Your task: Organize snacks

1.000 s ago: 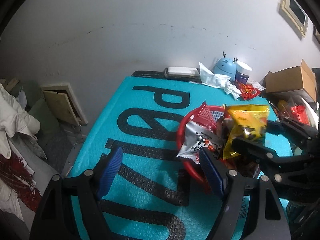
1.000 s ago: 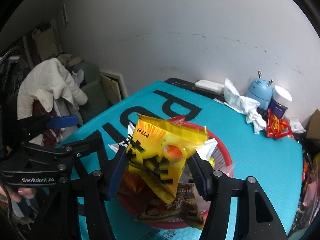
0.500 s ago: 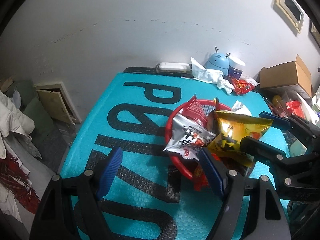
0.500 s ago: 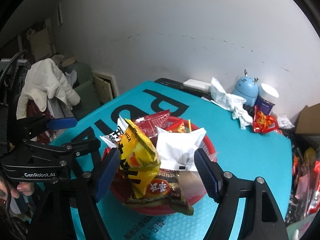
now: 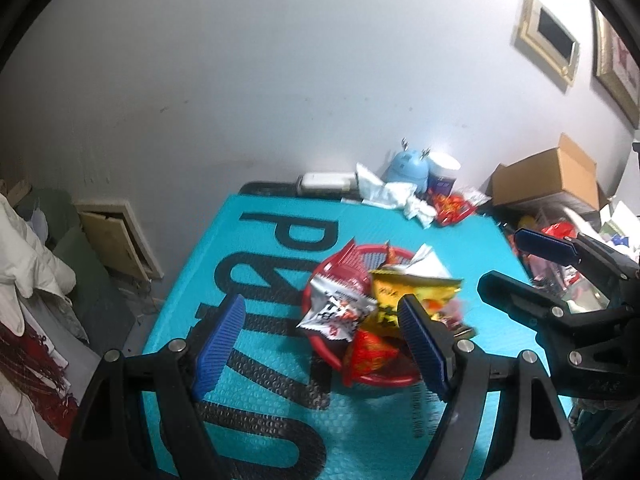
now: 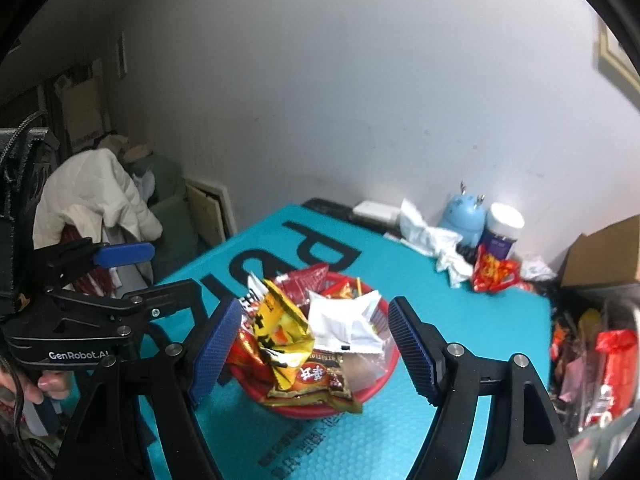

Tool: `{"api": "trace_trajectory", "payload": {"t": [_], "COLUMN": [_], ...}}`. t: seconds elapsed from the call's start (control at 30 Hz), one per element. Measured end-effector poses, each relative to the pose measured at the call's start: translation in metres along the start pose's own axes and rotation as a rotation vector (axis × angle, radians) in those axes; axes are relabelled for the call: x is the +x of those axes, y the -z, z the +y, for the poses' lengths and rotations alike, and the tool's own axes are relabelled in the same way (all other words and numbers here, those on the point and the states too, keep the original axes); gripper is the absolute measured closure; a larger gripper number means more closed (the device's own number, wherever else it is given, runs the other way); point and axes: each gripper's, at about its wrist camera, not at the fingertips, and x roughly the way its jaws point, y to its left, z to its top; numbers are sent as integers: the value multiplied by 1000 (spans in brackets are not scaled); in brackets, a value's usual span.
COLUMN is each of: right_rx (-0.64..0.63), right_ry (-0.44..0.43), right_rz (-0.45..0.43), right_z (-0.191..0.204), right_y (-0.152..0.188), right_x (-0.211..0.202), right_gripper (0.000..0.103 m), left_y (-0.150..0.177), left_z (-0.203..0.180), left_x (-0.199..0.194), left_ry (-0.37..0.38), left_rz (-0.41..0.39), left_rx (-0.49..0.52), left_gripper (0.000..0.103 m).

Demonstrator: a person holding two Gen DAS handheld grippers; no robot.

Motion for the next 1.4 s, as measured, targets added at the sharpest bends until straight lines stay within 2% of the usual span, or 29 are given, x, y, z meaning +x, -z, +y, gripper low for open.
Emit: {"api": "trace_trajectory", "payload": {"t": [0.2, 0.6, 0.9, 1.13, 1.4], "right_rx": [-8, 11, 28, 64, 94], "right_ry": [13, 36, 59, 61, 110], "right_rz": [-67, -126, -127, -96, -51], "right_z": [6, 19, 25, 25, 25], "right_y": [-4, 6, 35, 66, 98], "right_x": [-41, -111, -141, -151, -156], "right_gripper": [27, 27, 26, 26, 27], "left_y": [-5, 9, 34, 57, 84], "left_z": [-10, -33, -49, -63, -72], "left_x": [-36, -102, -127, -131, -127], "left_ry": [1, 41, 77, 104, 123], "left_rz": [-61, -144, -157, -126, -93], "left_rx": [5, 25, 30, 38, 20], "left_gripper": [25, 25, 25, 25, 25]}}
